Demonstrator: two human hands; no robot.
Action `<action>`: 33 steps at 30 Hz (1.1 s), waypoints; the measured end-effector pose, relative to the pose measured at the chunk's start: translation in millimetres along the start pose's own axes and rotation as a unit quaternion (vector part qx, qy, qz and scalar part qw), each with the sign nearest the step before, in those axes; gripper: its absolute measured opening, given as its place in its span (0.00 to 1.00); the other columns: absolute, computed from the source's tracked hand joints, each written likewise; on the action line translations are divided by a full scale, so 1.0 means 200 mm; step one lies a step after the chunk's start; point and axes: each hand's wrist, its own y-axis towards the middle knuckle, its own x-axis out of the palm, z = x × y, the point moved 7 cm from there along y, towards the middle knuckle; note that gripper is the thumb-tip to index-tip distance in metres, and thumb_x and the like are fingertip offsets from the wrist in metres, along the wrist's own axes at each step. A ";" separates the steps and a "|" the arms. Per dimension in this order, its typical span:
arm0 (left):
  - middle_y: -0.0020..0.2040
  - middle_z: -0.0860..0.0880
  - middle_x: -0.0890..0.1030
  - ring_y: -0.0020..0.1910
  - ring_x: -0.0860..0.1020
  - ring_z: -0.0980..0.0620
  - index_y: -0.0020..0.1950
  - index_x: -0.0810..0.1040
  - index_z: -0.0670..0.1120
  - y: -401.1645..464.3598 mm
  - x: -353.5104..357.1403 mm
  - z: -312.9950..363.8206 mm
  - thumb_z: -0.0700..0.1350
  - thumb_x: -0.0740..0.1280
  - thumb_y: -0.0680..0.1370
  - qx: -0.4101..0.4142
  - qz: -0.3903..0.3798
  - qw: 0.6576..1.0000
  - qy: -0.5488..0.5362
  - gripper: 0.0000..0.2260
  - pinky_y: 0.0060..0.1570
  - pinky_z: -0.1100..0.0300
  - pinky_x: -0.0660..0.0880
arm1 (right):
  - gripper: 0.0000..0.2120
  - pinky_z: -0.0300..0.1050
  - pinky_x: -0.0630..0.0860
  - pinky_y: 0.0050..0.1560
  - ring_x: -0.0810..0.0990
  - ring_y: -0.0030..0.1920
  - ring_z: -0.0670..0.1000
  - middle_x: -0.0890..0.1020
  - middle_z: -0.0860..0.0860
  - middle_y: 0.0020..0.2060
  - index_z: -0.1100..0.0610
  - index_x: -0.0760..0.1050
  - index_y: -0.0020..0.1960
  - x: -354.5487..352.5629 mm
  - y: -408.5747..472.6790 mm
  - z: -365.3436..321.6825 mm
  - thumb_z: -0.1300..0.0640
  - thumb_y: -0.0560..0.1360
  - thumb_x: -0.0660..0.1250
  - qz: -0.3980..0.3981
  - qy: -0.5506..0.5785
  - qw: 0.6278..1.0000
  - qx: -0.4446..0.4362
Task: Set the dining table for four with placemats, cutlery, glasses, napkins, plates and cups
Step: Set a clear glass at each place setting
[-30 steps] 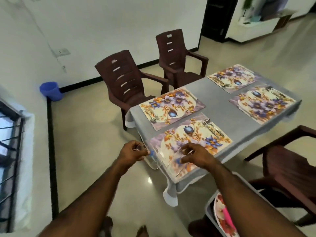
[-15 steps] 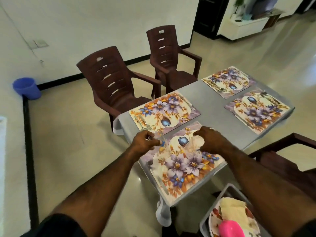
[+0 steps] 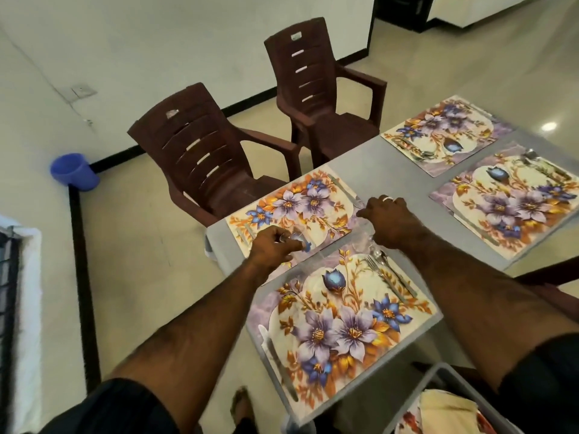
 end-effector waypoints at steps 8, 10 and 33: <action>0.52 0.39 0.86 0.53 0.87 0.40 0.57 0.79 0.39 0.10 0.04 0.01 0.40 0.82 0.71 -0.024 0.000 1.000 -0.017 0.19 0.52 0.40 0.85 | 0.36 0.61 0.67 0.71 0.70 0.73 0.57 0.71 0.53 0.74 0.42 0.69 0.77 0.12 0.12 0.01 0.53 0.72 0.78 -0.030 -0.015 0.999 -0.008; 0.52 0.40 0.86 0.52 0.87 0.41 0.56 0.79 0.40 0.11 0.04 0.00 0.41 0.82 0.71 -0.027 -0.001 0.999 -0.017 0.19 0.51 0.42 0.85 | 0.35 0.61 0.67 0.71 0.69 0.73 0.57 0.71 0.53 0.75 0.43 0.69 0.78 0.11 0.13 0.01 0.53 0.73 0.77 -0.030 -0.024 0.999 -0.017; 0.58 0.43 0.82 0.58 0.85 0.40 0.63 0.83 0.45 -0.02 -0.57 -0.07 0.35 0.82 0.70 0.011 -0.106 0.989 -0.100 0.23 0.60 0.44 0.83 | 0.37 0.40 0.81 0.59 0.82 0.57 0.45 0.82 0.47 0.60 0.52 0.75 0.72 0.04 0.15 -0.97 0.46 0.68 0.84 -0.041 0.513 0.855 -0.055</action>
